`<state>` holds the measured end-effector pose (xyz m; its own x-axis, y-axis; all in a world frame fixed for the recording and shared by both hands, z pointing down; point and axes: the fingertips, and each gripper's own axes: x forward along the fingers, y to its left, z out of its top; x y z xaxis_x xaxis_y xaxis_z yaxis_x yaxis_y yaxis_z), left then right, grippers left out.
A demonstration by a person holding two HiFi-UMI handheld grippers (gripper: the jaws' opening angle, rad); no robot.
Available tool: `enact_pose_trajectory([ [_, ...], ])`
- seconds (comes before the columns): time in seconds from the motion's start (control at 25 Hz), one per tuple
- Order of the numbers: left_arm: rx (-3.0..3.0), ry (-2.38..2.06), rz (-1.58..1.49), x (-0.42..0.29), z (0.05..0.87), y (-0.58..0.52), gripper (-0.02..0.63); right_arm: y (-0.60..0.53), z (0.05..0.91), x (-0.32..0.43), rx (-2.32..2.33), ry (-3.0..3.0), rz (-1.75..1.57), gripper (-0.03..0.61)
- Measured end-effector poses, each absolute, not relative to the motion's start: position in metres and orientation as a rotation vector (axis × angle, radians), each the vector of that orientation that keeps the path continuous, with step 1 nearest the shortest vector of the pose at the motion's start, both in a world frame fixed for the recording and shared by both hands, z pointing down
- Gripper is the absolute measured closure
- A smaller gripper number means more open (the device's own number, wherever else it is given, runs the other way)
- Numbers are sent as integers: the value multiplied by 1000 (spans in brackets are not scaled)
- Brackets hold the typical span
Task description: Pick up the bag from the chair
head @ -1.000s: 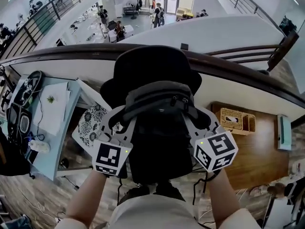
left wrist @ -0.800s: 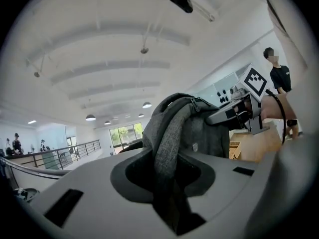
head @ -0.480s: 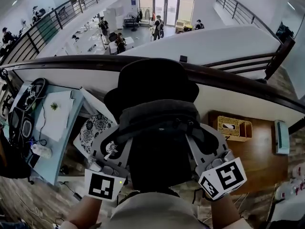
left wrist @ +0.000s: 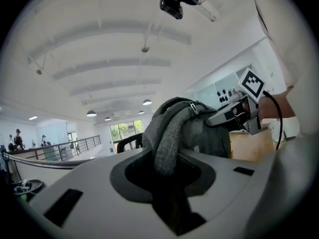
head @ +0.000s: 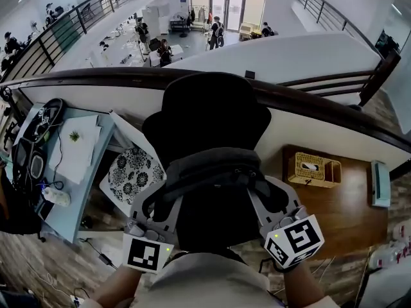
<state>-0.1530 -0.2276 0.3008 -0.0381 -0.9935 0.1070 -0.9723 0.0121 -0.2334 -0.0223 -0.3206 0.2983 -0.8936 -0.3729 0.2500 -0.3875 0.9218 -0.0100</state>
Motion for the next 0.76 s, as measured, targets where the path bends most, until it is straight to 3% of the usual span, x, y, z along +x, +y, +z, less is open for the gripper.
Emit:
enact_pose_trajectory([
  [0.76, -2144, 2194, -359, -148, 306, -227, 509, -320, 302, -17, 583, -2821, 87, 486],
])
